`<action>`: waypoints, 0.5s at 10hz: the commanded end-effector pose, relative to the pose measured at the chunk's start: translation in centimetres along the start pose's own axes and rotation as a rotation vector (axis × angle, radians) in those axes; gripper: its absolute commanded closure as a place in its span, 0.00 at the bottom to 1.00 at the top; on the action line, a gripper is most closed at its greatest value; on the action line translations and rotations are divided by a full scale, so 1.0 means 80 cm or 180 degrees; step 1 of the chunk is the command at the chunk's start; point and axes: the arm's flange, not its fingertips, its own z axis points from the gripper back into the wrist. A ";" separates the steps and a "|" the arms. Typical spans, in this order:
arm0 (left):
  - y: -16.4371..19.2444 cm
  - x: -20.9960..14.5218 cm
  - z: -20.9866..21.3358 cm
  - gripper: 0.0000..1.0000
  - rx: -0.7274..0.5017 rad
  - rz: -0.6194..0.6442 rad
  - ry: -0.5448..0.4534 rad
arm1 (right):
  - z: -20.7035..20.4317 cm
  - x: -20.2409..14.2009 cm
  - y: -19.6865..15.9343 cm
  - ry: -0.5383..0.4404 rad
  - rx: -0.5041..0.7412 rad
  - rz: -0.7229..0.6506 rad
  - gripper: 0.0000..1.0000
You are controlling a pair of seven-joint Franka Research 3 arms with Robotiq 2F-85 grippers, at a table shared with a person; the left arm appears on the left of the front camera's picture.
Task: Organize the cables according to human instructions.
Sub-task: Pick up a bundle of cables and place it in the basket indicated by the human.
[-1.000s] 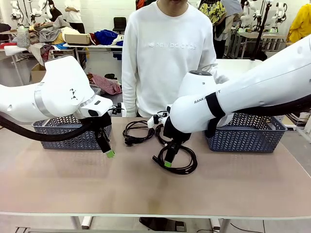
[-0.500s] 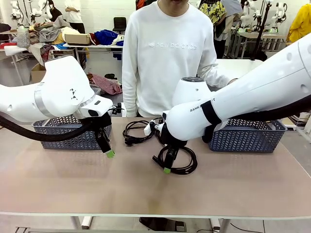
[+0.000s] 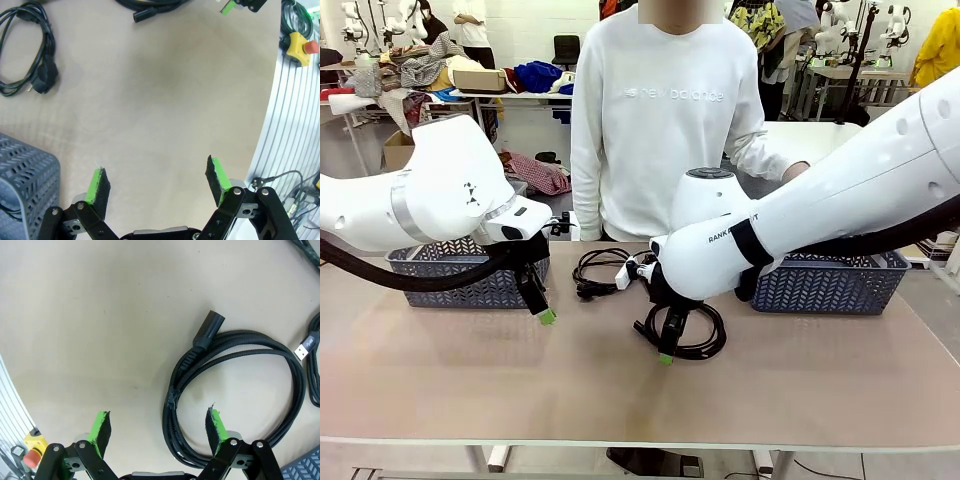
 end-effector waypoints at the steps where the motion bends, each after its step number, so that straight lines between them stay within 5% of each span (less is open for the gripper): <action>1: 0.000 -0.002 0.001 0.00 -0.0001 0.0023 -0.0007 | -0.009 0.011 -0.002 0.0009 -0.0125 -0.0052 0.00; 5: 0.000 -0.002 0.001 0.00 -0.0001 0.0023 -0.0007 | -0.017 0.016 -0.003 0.0049 -0.0246 -0.0060 0.00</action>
